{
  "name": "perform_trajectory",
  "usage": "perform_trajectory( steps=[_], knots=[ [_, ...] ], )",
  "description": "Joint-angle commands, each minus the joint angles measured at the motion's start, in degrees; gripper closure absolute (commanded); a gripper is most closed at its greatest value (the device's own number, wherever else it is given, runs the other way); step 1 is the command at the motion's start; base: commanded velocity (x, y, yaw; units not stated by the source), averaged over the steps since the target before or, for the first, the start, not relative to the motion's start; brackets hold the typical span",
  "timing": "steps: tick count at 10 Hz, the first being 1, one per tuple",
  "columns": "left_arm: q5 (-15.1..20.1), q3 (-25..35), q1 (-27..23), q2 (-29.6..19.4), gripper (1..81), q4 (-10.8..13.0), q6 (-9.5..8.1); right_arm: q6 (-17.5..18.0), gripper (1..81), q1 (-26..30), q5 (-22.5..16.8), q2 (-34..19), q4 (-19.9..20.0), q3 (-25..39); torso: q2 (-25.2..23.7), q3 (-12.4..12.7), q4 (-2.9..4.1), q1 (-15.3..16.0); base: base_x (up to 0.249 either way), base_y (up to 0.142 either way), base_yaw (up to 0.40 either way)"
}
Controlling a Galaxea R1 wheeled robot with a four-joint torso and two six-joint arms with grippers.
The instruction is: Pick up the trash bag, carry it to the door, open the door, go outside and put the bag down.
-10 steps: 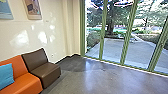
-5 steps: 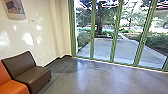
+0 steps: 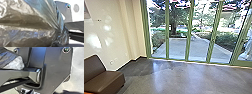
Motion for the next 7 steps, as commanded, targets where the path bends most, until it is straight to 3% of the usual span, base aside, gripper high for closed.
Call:
perform_trajectory(
  steps=[1,7],
  knots=[
    [4.47,0.26,-2.66,0.21,81.1,0.46,0.25,-0.22,1.0,2.53,-3.26,0.01,-0.39,0.1,0.0,0.0,0.0,0.0,0.0,0.0,-0.277],
    [4.47,0.26,-2.74,0.12,81.1,0.46,0.25,-0.22,1.0,2.44,-3.34,0.01,-0.47,0.1,0.0,0.0,0.0,0.0,0.0,0.0,-0.277]
  ],
)
